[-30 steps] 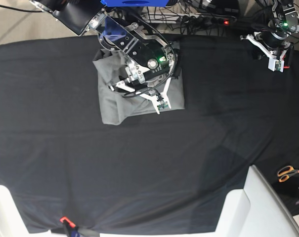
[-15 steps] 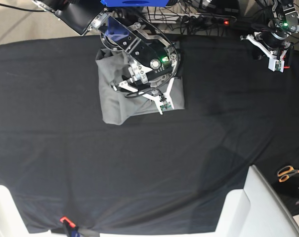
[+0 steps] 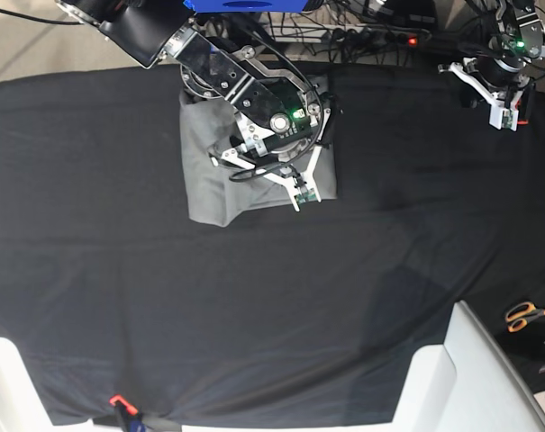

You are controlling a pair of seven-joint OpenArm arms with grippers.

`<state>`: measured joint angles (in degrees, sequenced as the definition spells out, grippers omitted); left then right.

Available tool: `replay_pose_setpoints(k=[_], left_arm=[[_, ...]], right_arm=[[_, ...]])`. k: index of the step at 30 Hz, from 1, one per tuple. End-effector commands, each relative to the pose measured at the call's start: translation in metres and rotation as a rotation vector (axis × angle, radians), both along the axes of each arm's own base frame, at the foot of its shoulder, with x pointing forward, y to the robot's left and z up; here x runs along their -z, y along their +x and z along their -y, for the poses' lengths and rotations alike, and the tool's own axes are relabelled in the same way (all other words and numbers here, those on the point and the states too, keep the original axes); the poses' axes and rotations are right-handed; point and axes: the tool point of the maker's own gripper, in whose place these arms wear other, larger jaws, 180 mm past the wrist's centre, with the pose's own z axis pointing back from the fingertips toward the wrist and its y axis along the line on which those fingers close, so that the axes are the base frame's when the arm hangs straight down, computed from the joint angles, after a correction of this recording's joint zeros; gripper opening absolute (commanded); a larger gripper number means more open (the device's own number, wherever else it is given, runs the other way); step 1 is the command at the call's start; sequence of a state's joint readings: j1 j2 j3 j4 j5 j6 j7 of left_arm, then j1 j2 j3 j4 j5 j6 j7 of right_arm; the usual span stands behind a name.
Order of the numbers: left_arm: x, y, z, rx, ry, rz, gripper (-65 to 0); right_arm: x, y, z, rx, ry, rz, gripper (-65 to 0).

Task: Fold the T-shirt properly
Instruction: 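Press the folded stack down with the right gripper, then grasp the stack's folded edge with the right gripper and flip it over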

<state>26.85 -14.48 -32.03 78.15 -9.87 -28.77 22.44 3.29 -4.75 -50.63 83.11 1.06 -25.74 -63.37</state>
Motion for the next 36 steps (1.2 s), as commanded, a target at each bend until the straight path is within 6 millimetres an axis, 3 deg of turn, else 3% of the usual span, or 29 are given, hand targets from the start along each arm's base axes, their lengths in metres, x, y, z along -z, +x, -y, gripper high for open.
replay_pose_setpoints(k=[1,5,10,12,26,36], left_arm=[[-0.009,0.005,-0.007,0.006,0.014,0.03,-65.0],[-0.009,0.005,-0.007,0.006,0.014,0.03,-65.0],[-0.009,0.005,-0.007,0.006,0.014,0.03,-65.0],[-0.009,0.006,-0.007,0.006,0.014,0.03,-65.0],[-0.009,0.006,-0.009,0.009,0.019,0.027,-65.0],[-0.009,0.005,-0.01,0.007,0.021,0.026,-65.0]], right_arm=[[-0.011,0.011,-0.008,0.002,0.026,0.041,-64.4],[-0.011,0.011,-0.01,0.001,0.037,0.052,-61.5],[-0.01,-0.001,-0.023,-0.002,0.112,-0.025,-38.1],[-0.013,0.002,-0.028,-0.001,0.142,-0.028,-34.5],[-0.025,0.006,-0.054,0.009,0.315,-0.069,-34.2],[-0.043,0.009,-0.083,-0.226,0.435,0.031,-34.2]])
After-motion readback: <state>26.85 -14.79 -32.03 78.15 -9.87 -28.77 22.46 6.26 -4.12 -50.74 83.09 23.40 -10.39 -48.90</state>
